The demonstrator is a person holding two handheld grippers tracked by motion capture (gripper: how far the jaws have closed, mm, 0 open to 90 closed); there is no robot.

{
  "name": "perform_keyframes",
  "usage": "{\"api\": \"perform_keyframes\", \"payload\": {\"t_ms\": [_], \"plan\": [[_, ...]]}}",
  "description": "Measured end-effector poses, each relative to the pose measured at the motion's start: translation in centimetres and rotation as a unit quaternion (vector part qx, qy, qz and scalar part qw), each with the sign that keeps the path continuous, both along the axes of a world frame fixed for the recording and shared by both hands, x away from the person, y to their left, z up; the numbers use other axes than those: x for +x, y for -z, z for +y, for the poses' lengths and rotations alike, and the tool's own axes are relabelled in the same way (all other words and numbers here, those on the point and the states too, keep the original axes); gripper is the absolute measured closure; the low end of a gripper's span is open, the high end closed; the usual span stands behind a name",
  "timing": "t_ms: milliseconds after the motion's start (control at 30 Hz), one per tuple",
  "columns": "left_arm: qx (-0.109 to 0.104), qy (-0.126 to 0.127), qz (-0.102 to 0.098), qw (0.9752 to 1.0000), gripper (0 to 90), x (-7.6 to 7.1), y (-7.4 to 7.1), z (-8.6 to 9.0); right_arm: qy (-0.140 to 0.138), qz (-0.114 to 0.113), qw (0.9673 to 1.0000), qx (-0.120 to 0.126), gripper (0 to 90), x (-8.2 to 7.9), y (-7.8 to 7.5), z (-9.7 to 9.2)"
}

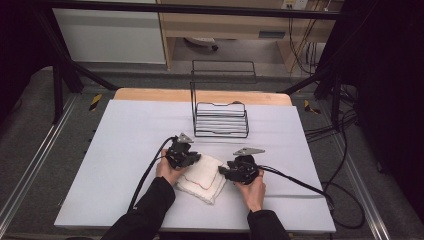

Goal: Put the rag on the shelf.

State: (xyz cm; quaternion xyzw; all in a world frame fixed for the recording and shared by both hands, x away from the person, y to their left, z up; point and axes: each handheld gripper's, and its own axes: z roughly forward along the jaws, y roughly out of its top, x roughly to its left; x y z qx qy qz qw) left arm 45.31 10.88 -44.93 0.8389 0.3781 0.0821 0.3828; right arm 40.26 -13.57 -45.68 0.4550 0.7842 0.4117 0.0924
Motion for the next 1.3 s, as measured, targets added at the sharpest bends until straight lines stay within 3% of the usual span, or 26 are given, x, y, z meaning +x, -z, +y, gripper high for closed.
{"api": "perform_keyframes", "payload": {"t_ms": [433,733,1167,1300], "plan": [[-0.01,-0.002,0.005,0.9999,80.5,0.1,0.1,0.2,0.01,0.037,0.9987,0.034,74.9,-0.2,0.1,0.3],[-0.021,-0.01,0.018,0.9996,81.9,0.3,-0.1,0.4,0.013,0.038,0.9984,0.04,79.7,-0.2,0.1,0.4],[-0.05,-0.009,-0.014,0.9986,82.5,-0.6,-1.9,1.4,0.007,0.002,0.9979,0.064,80.4,-0.7,-1.1,0.0],[-0.055,-0.009,-0.024,0.9982,82.6,-1.0,-2.3,1.7,-0.003,-0.019,0.9986,0.05,80.5,-0.9,-1.6,0.2]]}}
